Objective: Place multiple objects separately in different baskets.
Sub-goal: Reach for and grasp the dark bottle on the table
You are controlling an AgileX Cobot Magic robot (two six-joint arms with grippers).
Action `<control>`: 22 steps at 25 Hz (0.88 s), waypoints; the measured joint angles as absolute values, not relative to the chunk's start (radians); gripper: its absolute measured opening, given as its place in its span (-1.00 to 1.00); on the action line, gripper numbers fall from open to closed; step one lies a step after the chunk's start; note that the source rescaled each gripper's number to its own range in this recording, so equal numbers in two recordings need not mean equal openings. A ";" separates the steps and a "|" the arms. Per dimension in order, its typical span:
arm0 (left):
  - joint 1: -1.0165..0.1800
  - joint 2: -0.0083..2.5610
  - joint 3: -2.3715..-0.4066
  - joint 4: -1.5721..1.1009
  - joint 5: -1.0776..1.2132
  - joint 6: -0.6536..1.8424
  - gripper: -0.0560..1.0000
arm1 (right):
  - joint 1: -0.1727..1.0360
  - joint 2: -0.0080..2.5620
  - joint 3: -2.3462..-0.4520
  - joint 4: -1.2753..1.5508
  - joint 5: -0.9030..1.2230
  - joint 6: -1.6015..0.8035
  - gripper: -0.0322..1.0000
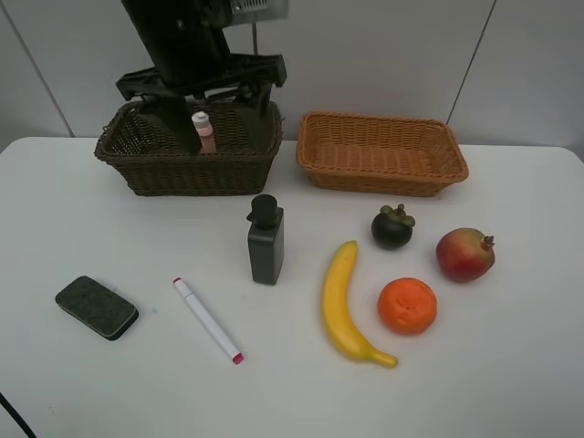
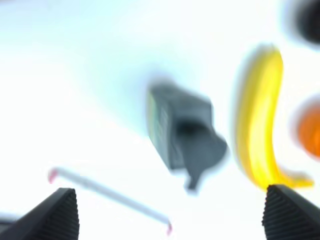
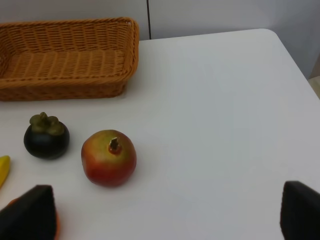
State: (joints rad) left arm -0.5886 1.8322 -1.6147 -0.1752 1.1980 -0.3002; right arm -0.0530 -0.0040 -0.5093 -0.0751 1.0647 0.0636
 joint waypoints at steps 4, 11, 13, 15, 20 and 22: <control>-0.705 1.811 -1.561 -0.100 1.198 -0.403 0.81 | -0.053 -0.004 -0.509 -0.075 1.065 0.064 0.98; -0.749 1.866 -1.550 -0.028 1.200 -0.493 0.81 | -0.053 -0.004 -0.509 -0.075 1.065 0.064 0.98; -0.749 1.899 -1.550 -0.012 1.200 -0.494 0.81 | -0.053 -0.004 -0.509 -0.075 1.065 0.064 0.98; -0.749 1.939 -1.549 -0.008 1.195 -0.494 0.81 | -0.053 -0.004 -0.509 -0.075 1.065 0.064 0.98; -0.749 2.025 -1.548 -0.013 1.106 -0.486 0.82 | -0.053 -0.004 -0.509 -0.075 1.065 0.064 0.98; -0.749 2.053 -1.548 -0.013 1.075 -0.483 0.82 | -0.053 -0.004 -0.509 -0.075 1.065 0.064 0.98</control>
State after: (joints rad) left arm -0.7489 2.0531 -1.5480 -0.0135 1.0746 -0.4833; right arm -0.0530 -0.0040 -0.5093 -0.0751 1.0647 0.0636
